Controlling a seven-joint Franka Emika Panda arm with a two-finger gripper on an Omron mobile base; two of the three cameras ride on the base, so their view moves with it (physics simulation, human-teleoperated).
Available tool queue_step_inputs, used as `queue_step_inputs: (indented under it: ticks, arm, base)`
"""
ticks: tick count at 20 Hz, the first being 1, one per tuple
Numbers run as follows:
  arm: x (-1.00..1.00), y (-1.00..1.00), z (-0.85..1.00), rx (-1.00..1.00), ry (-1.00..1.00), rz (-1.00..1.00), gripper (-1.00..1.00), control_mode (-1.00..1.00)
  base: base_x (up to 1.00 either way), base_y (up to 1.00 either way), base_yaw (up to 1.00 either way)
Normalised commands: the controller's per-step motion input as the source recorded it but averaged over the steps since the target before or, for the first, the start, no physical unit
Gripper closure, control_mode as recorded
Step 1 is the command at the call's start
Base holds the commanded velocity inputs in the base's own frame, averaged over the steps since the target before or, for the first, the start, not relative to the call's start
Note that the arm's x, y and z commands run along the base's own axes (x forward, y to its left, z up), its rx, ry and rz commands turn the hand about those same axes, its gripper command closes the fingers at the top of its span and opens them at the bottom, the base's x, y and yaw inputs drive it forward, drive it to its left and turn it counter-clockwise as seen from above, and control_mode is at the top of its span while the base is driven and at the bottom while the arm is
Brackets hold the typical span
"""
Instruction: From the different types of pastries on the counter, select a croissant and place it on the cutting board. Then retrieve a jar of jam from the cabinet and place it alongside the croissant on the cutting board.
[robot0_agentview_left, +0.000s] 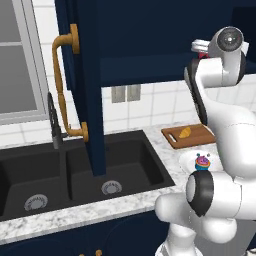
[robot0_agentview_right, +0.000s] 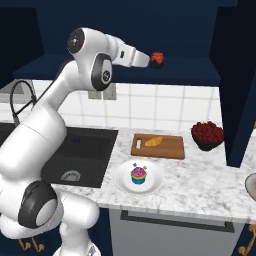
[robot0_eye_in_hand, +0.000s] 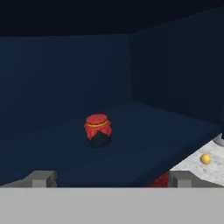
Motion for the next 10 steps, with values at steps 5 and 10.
queue_step_inputs:
  ticks: [5,10]
  arm:
    - [0.34,-0.05,0.07,0.10,0.05,0.00,-1.00,-1.00]
    - [0.38,-0.05,0.06,0.07,0.01,-0.01,-1.00,-1.00]
  base:
    - [0.00,0.00,0.00]
    - [0.00,0.00,0.00]
